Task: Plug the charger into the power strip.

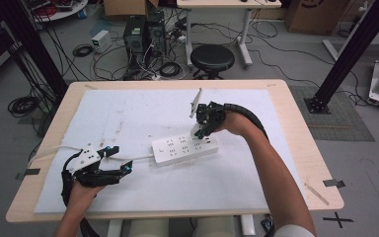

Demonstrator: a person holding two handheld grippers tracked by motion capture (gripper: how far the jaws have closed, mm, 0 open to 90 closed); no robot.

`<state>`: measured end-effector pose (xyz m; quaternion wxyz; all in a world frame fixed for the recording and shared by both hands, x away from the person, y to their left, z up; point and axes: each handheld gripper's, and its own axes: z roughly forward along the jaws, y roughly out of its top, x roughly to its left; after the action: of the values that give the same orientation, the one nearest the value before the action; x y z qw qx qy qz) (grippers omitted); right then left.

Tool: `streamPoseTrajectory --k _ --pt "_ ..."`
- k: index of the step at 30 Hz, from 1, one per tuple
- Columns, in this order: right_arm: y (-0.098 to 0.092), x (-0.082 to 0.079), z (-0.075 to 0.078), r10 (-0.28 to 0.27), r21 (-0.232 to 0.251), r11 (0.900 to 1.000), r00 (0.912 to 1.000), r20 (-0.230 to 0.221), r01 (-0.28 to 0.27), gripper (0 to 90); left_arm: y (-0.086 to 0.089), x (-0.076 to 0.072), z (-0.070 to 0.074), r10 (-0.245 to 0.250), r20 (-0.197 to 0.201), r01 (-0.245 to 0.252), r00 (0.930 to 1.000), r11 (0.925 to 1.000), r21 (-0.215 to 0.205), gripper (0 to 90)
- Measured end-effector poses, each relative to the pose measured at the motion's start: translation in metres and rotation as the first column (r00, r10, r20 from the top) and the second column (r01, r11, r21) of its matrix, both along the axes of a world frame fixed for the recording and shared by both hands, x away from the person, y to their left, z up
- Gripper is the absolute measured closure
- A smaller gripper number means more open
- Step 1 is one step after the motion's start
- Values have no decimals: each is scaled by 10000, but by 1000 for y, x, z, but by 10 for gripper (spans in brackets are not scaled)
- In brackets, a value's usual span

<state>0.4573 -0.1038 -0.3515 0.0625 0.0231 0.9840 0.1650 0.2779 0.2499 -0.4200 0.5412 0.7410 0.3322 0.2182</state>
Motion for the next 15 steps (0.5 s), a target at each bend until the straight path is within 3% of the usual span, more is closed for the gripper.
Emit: streamPoseTrajectory --k 15 --pt "6 0 -3 1198 -475 9918 9923 317 -1182 633 1 0 -4 30 -82 -31 10000 9999 -149 247"
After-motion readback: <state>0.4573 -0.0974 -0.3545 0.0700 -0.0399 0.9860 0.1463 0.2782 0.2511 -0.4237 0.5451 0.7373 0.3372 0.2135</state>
